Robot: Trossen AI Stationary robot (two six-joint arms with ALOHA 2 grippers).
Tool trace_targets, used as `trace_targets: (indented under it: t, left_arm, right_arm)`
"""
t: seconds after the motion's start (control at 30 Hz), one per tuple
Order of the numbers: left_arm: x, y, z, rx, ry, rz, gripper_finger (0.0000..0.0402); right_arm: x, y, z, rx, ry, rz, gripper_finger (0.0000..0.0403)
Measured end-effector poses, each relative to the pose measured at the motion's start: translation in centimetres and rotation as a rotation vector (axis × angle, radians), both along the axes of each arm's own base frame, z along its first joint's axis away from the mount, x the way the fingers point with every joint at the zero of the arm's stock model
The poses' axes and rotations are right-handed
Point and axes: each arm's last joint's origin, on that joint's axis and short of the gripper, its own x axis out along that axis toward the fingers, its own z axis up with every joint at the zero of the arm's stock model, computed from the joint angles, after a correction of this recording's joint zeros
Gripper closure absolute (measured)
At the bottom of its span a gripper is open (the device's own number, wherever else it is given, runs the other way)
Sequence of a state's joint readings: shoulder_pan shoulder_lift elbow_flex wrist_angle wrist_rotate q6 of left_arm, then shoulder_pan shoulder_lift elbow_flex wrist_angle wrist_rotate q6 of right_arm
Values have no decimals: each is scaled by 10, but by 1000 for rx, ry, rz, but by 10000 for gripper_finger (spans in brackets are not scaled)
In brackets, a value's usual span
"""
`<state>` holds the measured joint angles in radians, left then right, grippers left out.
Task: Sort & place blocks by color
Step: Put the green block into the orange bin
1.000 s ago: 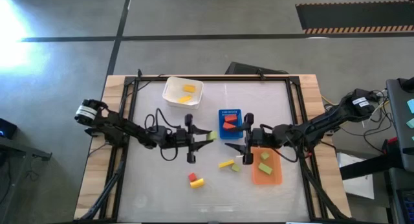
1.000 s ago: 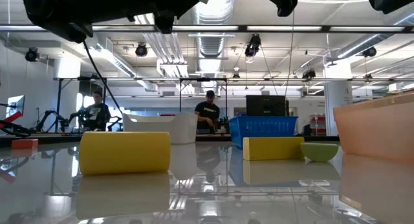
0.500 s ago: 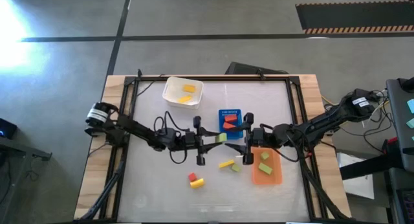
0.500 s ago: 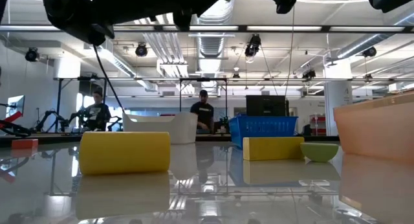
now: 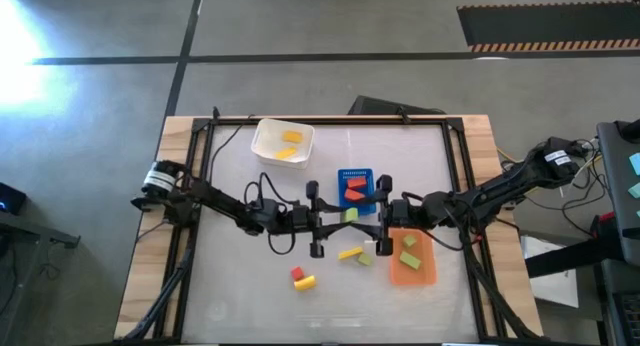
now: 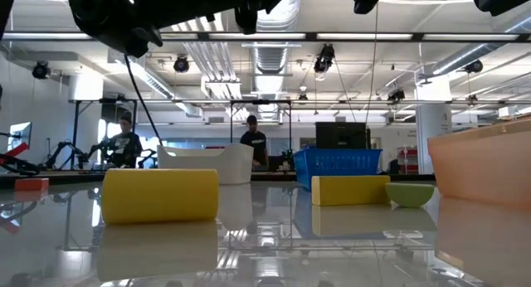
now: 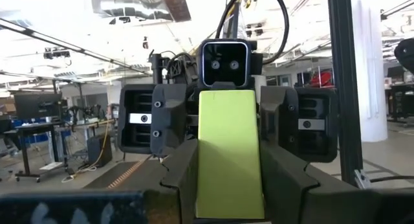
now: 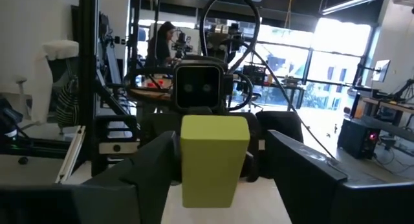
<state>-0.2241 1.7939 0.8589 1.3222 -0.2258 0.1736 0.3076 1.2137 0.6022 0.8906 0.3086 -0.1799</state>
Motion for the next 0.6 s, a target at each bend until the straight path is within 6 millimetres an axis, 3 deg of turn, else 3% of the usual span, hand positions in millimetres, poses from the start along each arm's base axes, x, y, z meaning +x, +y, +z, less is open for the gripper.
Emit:
trace_targets:
  t: [0.33,0.6]
  left_arm:
    - [0,0,1,-3,-2,2,274]
    - [0,0,0,-36,5,-18,257]
  right_arm:
    - [0,1,1,-5,-7,25,285]
    - [0,1,0,-10,-2,24,286]
